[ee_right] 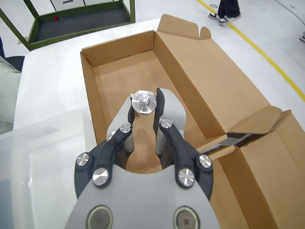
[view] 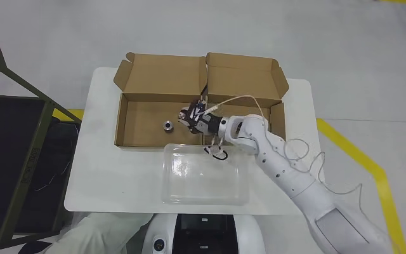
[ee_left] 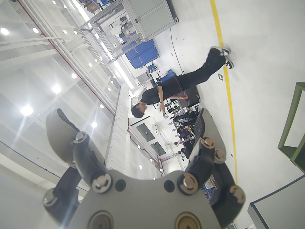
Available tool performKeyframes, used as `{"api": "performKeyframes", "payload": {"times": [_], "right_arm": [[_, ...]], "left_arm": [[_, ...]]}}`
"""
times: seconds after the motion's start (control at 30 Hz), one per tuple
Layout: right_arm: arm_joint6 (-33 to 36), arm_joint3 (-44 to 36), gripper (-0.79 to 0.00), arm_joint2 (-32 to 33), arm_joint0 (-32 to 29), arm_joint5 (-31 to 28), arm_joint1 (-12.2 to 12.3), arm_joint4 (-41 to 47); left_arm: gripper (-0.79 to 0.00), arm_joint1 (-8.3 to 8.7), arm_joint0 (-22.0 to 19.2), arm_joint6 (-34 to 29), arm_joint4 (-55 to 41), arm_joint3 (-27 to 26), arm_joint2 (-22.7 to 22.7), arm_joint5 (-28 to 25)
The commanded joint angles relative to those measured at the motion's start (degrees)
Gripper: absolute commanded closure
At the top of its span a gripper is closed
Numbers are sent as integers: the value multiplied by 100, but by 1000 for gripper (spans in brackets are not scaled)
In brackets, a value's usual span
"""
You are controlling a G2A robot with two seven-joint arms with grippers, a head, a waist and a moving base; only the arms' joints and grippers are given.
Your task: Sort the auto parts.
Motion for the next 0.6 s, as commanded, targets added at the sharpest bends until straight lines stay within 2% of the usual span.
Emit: {"api": "performKeyframes", "payload": {"times": [0.0,0.57], "right_arm": [[112,266,0,-138,161,102,-91,39],[599,1748,0,-1033,1047,528,-869,173]], "left_arm": [[-785,0,0,0,0,0,0,0],[-785,0,0,0,0,0,0,0]]}}
